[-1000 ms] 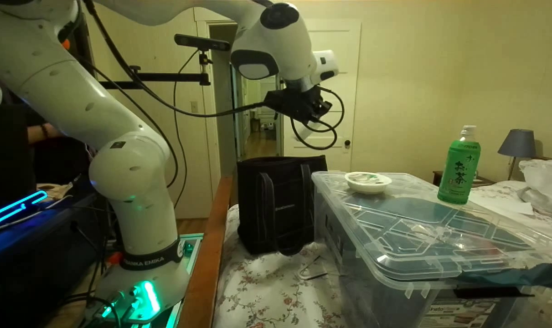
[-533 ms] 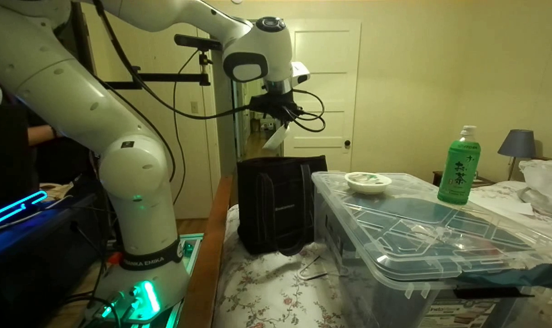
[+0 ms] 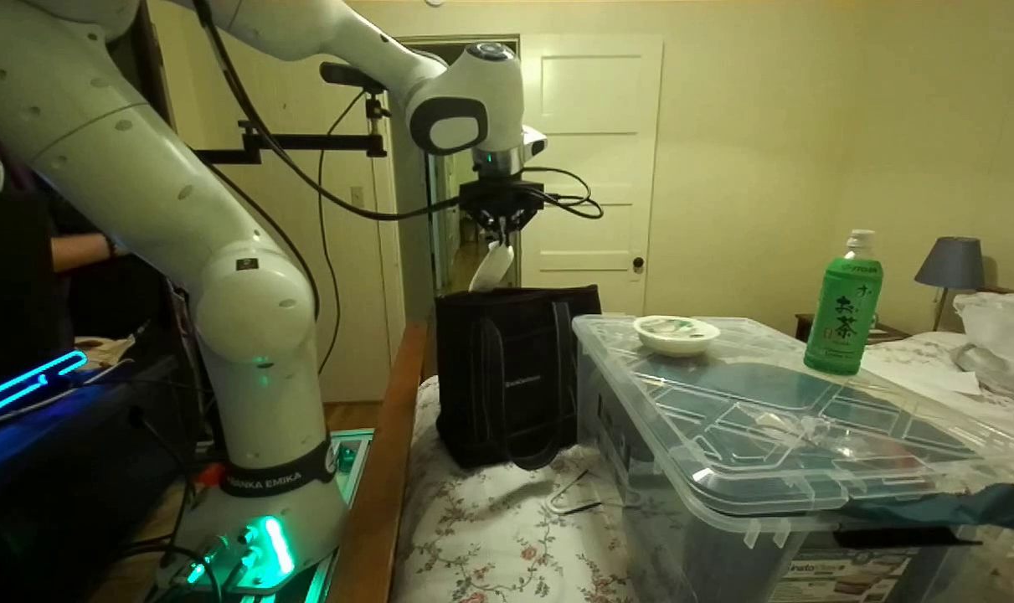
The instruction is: Put the white object and the bottle inside the bag
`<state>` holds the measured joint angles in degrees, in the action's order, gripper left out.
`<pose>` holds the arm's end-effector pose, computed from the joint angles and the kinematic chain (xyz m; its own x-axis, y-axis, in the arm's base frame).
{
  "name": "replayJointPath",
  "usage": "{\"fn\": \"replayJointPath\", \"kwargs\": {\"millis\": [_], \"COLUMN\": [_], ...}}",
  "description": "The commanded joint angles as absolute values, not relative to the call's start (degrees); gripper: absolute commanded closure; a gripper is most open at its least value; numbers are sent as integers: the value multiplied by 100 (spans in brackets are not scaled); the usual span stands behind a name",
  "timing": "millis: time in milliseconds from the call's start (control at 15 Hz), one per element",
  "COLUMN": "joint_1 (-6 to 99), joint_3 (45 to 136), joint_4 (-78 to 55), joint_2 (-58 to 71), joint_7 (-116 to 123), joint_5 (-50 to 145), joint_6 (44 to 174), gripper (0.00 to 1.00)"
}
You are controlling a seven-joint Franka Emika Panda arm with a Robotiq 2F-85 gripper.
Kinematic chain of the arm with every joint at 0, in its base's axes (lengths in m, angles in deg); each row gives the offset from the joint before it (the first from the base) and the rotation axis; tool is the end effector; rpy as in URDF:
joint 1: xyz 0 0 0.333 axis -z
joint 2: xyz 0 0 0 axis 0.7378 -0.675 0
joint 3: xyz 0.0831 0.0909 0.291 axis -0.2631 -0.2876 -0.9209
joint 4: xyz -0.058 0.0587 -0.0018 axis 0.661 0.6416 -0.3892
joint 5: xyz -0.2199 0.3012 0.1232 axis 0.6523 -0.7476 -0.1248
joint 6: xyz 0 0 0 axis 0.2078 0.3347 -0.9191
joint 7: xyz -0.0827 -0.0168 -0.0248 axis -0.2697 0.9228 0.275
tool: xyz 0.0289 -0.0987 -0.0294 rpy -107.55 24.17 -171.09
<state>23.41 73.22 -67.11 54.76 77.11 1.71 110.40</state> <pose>0.3154 0.2583 0.4745 0.1447 0.8177 0.5572 0.9823 -0.1864 0.0185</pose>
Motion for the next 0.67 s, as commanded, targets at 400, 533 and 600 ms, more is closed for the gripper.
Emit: {"fn": "replayJointPath", "kwargs": {"millis": [400, 533, 600], "joint_1": [2111, 2166, 2291], "joint_3": [7452, 7498, 7540], "joint_4": [-6418, -6385, -6364], "joint_2": [5040, 5061, 5108], "joint_7": [7902, 7842, 7699], "joint_5": [668, 727, 809], "joint_6": [11428, 11596, 11743], "gripper": [54, 40, 32]}}
